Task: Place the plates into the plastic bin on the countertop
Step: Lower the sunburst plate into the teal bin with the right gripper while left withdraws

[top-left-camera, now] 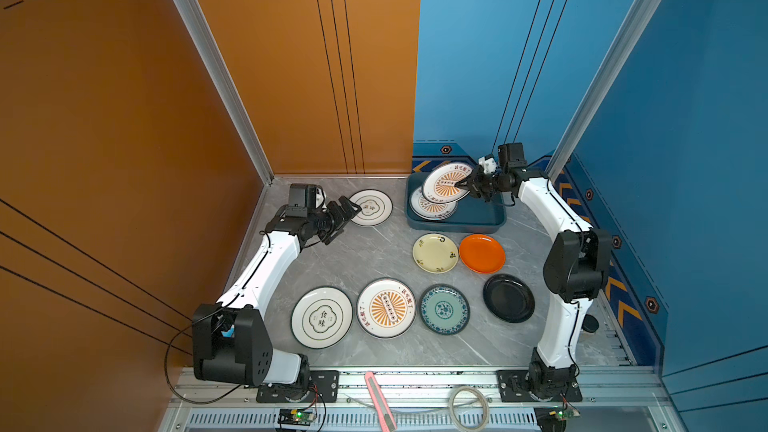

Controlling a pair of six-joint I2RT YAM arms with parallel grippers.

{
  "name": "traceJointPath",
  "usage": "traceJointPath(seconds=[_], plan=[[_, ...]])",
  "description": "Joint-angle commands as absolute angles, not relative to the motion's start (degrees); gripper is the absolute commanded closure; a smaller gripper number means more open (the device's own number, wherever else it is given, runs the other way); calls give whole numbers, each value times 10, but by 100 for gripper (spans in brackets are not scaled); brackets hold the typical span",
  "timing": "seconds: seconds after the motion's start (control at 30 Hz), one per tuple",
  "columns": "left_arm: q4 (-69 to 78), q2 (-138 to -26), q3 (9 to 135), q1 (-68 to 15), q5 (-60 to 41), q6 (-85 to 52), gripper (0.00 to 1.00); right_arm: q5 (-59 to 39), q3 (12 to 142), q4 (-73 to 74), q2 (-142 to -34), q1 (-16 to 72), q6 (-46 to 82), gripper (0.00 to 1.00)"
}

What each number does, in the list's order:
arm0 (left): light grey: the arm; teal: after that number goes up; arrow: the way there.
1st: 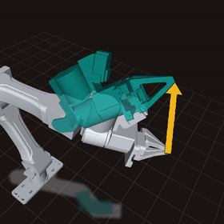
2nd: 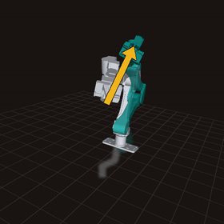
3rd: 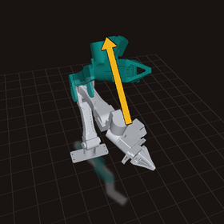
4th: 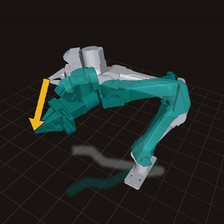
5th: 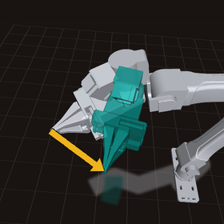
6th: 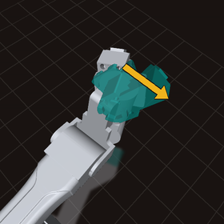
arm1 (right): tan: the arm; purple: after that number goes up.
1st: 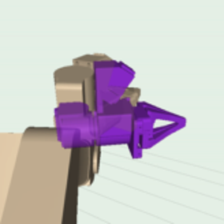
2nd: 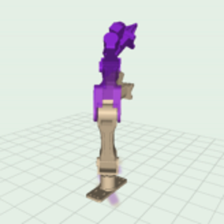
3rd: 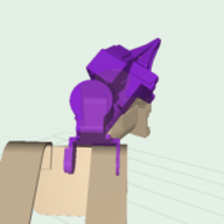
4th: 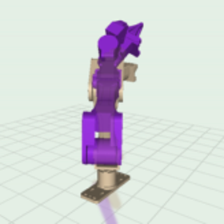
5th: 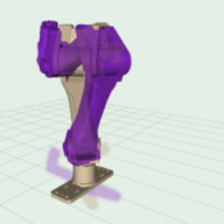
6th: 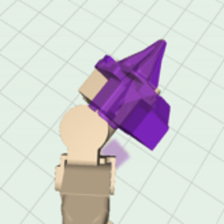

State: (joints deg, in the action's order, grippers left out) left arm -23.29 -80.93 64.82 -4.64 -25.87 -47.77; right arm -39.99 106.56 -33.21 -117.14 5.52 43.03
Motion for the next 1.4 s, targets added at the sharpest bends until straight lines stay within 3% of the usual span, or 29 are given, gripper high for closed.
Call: traceJointPath(seconds=[0.0, 0.23, 1.07, 1.23, 1.37], plan=[[-267, -795, 629, -32, -239, -460, 2, -380, 1112, -371, -1210, 50, 418, 100], [-267, -789, 598, -11, -234, -455, 2, -365, 1177, -416, -1273, 49, 413, 100], [-214, -899, 634, 0, -246, -470, 2, -358, 1229, -442, -1371, 55, 414, 100], [-212, -910, 638, 0, -246, -474, 2, -353, 1240, -451, -1383, 56, 413, 95], [-212, -922, 647, -1, -250, -474, 2, -336, 1262, -476, -1394, 59, 400, 79]])
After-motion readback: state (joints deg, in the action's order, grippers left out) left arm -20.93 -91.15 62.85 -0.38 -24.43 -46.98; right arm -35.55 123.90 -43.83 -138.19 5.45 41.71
